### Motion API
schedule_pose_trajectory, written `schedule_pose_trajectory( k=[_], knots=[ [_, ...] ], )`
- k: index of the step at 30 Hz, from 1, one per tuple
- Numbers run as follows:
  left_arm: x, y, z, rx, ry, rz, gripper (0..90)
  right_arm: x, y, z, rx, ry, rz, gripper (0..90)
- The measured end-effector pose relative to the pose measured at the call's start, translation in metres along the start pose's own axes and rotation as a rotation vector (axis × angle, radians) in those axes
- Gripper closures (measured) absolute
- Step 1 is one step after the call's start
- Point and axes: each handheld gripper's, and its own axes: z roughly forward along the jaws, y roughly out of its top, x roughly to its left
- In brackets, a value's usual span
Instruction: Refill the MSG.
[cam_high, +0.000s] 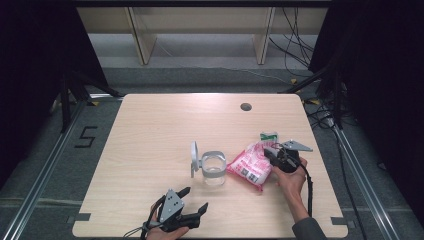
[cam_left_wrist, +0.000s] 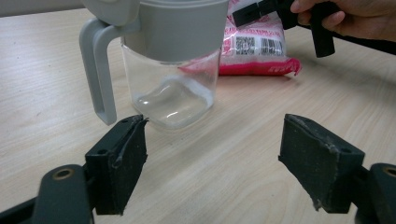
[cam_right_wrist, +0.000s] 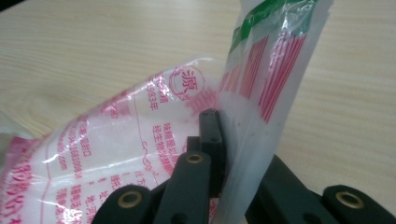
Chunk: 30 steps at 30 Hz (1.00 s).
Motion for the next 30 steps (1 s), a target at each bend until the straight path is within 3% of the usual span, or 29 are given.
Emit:
schedule_pose_trajectory(
  k=[3, 5, 6, 7, 9, 10, 12, 13, 14, 16, 17, 19, 20, 21, 22, 23, 24, 26, 27, 28, 30],
  knots=[
    [-0.001, -0.001, 0.003, 0.002, -0.010, 0.008, 22.2, 0.003, 0.004, -0.007, -0.024, 0.005, -0.017, 90.0],
    [-0.001, -0.001, 0.003, 0.005, -0.010, 0.012, 22.2, 0.006, 0.006, -0.012, -0.075, 0.042, 0.003, 90.0],
    [0.000, 0.000, 0.003, 0.005, -0.015, 0.032, 22.2, 0.011, 0.007, -0.018, -0.051, 0.045, 0.025, 90.0],
    [-0.002, -0.002, 0.005, -0.002, -0.018, 0.007, 22.2, 0.012, 0.009, -0.019, -0.078, 0.047, 0.001, 90.0],
    [-0.002, -0.001, 0.004, 0.008, -0.016, 0.018, 22.2, 0.016, 0.013, -0.027, -0.074, 0.057, -0.058, 90.0],
    [-0.001, 0.000, 0.004, -0.001, -0.022, 0.028, 22.2, 0.021, 0.015, -0.029, -0.100, 0.062, -0.056, 90.0],
    [-0.002, 0.000, 0.004, 0.004, -0.014, 0.028, 22.2, 0.027, 0.020, -0.036, -0.120, 0.076, -0.124, 90.0],
    [-0.002, -0.001, 0.004, 0.012, -0.014, 0.036, 22.2, 0.034, 0.022, -0.042, -0.108, 0.072, -0.114, 90.0],
    [-0.005, -0.001, 0.005, 0.006, -0.017, 0.008, 22.2, 0.036, 0.022, -0.043, -0.117, 0.079, -0.115, 90.0],
    [-0.005, -0.001, 0.005, 0.007, -0.016, 0.006, 22.2, 0.041, 0.024, -0.047, -0.130, 0.091, -0.136, 90.0],
    [-0.004, -0.001, 0.006, 0.011, -0.014, 0.015, 22.2, 0.041, 0.025, -0.048, -0.139, 0.090, -0.165, 90.0],
    [-0.005, -0.001, 0.007, 0.018, -0.024, 0.018, 22.2, 0.044, 0.025, -0.052, -0.145, 0.095, -0.171, 90.0],
    [-0.003, -0.001, 0.006, 0.036, -0.017, 0.049, 22.2, 0.045, 0.025, -0.052, -0.147, 0.111, -0.173, 90.0],
    [-0.004, -0.001, 0.007, 0.022, -0.019, 0.031, 22.2, 0.047, 0.025, -0.055, -0.134, 0.095, -0.169, 90.0],
    [-0.005, -0.001, 0.007, 0.020, -0.012, 0.020, 22.3, 0.049, 0.024, -0.054, -0.156, 0.105, -0.166, 90.0],
    [-0.004, -0.002, 0.009, 0.012, -0.026, 0.035, 22.3, 0.051, 0.024, -0.056, -0.146, 0.103, -0.160, 90.0],
    [-0.005, -0.003, 0.009, 0.027, -0.018, 0.024, 22.3, 0.051, 0.025, -0.056, -0.166, 0.112, -0.181, 90.0],
    [-0.007, -0.003, 0.010, 0.010, -0.028, 0.007, 22.3, 0.054, 0.026, -0.059, -0.165, 0.119, -0.193, 90.0],
    [-0.005, -0.002, 0.009, 0.034, -0.014, 0.030, 22.3, 0.056, 0.027, -0.061, -0.152, 0.110, -0.195, 90.0],
    [-0.007, -0.003, 0.010, 0.017, -0.020, 0.008, 22.3, 0.056, 0.029, -0.061, -0.168, 0.105, -0.220, 90.0],
    [-0.005, -0.004, 0.011, 0.020, -0.031, 0.045, 22.3, 0.060, 0.030, -0.065, -0.170, 0.110, -0.218, 90.0]
  ],
)
